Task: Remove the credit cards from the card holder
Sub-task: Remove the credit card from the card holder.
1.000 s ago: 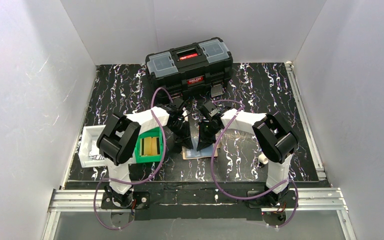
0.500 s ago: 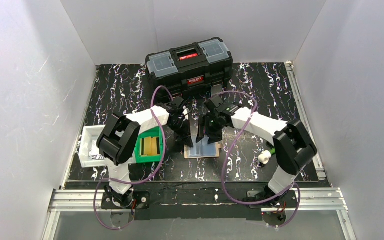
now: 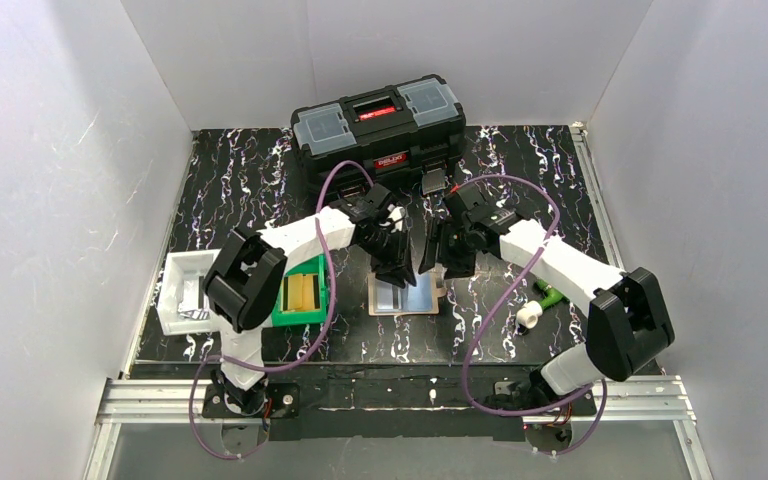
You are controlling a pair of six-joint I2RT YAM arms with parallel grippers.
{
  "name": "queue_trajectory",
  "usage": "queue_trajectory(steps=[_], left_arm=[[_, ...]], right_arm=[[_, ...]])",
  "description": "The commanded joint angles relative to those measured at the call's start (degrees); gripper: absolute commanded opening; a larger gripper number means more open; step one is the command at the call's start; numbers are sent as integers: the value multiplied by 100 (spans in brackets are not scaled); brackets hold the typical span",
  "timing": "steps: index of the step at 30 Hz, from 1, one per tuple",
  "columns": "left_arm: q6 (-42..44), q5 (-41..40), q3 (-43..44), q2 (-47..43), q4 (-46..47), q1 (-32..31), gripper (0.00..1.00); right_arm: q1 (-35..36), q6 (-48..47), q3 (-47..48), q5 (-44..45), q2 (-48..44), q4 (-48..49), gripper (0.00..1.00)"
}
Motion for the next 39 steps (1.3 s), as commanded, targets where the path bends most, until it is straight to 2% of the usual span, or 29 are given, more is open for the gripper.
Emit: queue_trajectory(steps=[1,5,14,25,27,35,39], left_arm=[[-68,187,345,304,1,-187,37],[-146,236,466,573,78,-242,43],[-194,284,575,656,119,-255,48],[400,-987,451,-361,-1015,102,52],[517,-1111,278,-516,-1127,248,49],[645,-1022,-212,-583,-1073,477,21],[619,-1008,-324,-477,-950,476,15]], right_arm=[[-91,-96,-208,149,-320,-122,69],[-157,-77,-395,180,-470,-115,69],[-196,-38,-556,76,-536,-36,69],[-191,67,-398,-696,-182,388,70],[-179,117,-373,-915,-64,551,70],[-139,466,-349,-1918,658,1485,66],[-108,668,-393,-2320,1012,1945,61]])
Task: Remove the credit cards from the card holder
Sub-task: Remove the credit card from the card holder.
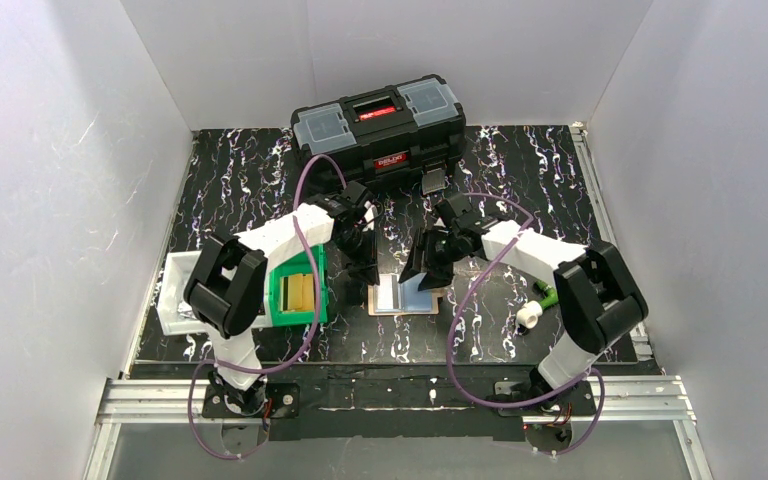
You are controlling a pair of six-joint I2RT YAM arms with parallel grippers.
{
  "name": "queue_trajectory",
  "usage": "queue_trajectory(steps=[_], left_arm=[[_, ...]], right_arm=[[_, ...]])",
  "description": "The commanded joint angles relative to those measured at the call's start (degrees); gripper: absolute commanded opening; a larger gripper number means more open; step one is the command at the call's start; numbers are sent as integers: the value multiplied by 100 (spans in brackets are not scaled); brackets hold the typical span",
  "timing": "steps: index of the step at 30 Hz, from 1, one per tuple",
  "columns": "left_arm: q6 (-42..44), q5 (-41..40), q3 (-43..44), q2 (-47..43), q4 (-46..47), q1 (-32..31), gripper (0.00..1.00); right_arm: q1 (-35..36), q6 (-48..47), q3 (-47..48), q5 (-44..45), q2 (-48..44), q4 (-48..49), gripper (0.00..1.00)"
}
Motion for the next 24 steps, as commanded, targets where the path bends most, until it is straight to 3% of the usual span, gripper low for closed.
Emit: queue_trajectory(steps=[1,11,24], left_arm=[[86,1,-126,10,-30,-30,14],[31,80,-186,424,209,-30,6],[-59,70,-192,702,296,-53,4]], right_arm=[[48,327,98,-718,337,781,61],[52,466,-16,-870,853,1193,58],[54,486,-333,-899,1278,1525,58]])
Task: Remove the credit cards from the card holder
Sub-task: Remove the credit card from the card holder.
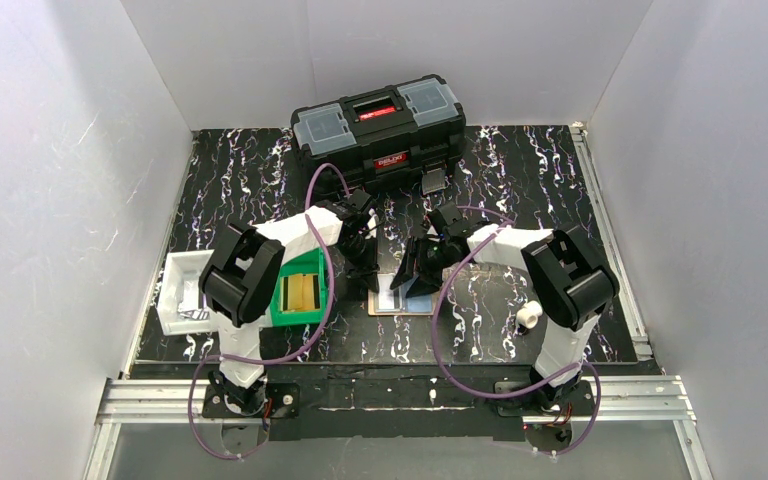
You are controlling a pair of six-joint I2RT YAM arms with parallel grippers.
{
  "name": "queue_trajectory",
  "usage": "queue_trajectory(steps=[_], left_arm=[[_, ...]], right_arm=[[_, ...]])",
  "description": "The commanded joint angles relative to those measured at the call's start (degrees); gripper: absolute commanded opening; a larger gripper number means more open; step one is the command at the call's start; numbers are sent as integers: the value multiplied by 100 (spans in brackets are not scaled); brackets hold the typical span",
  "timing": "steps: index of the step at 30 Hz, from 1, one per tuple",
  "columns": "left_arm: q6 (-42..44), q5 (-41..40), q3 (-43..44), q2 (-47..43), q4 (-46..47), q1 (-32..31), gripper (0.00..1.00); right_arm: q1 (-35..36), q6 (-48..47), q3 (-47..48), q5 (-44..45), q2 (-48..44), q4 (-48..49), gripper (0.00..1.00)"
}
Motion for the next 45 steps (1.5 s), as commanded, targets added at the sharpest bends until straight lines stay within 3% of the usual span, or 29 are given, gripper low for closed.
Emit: queue_trajectory(steps=[1,3,16,23,36,45], left_arm=[[-71,-18,-40,126,-31,-50,4],[-132,-63,242,163,-41,-103,5],[-497,-462,66,425,-194,-325,7],[-592,-662,-55,513,-217,-313,0],[-579,-657,-111,593,-208,-307,0],[-582,-624,-120,619,-182,-306,0]], right_arm=[[22,70,-149,-135,172,285,58],[26,101,-203,-195,216,379,58],[-93,198,-506,-412,92,744,57],[-213,198,-773,-560,-242,945,49],[-568,1337,-1907,-1603,-91,3705,39],[-629,1623,-2107,-1694,142,4279,29]])
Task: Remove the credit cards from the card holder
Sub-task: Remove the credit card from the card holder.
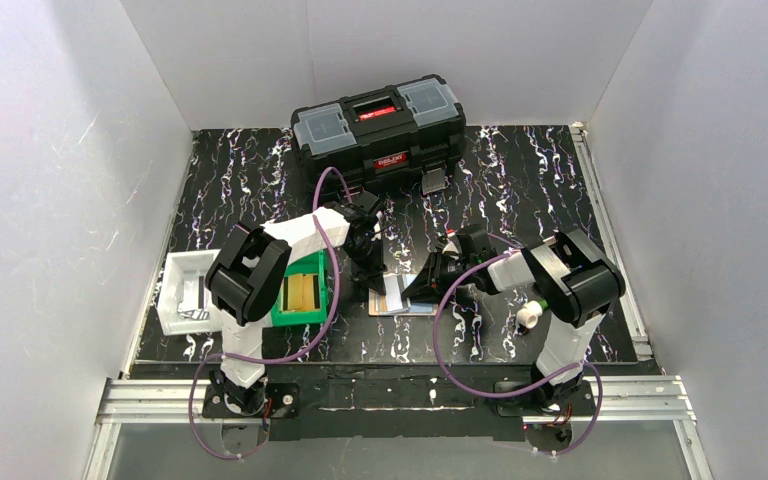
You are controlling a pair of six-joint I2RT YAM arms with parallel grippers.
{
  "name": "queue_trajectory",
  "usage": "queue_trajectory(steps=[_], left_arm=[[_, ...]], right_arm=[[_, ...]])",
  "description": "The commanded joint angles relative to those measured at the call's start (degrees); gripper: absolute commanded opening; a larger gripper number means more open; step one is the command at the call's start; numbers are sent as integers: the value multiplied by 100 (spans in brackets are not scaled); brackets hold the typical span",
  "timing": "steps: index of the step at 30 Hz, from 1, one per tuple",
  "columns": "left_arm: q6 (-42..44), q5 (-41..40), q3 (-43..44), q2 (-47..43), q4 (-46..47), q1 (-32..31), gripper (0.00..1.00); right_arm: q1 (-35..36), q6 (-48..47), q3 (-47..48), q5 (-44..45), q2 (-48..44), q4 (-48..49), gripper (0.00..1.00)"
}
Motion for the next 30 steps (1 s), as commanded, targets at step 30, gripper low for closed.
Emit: queue_trajectory(steps=[30], left_arm=[[167,-643,-500,479,-176,129,0]], right_arm=[[-126,-424,-207,680,-440,-515,13]])
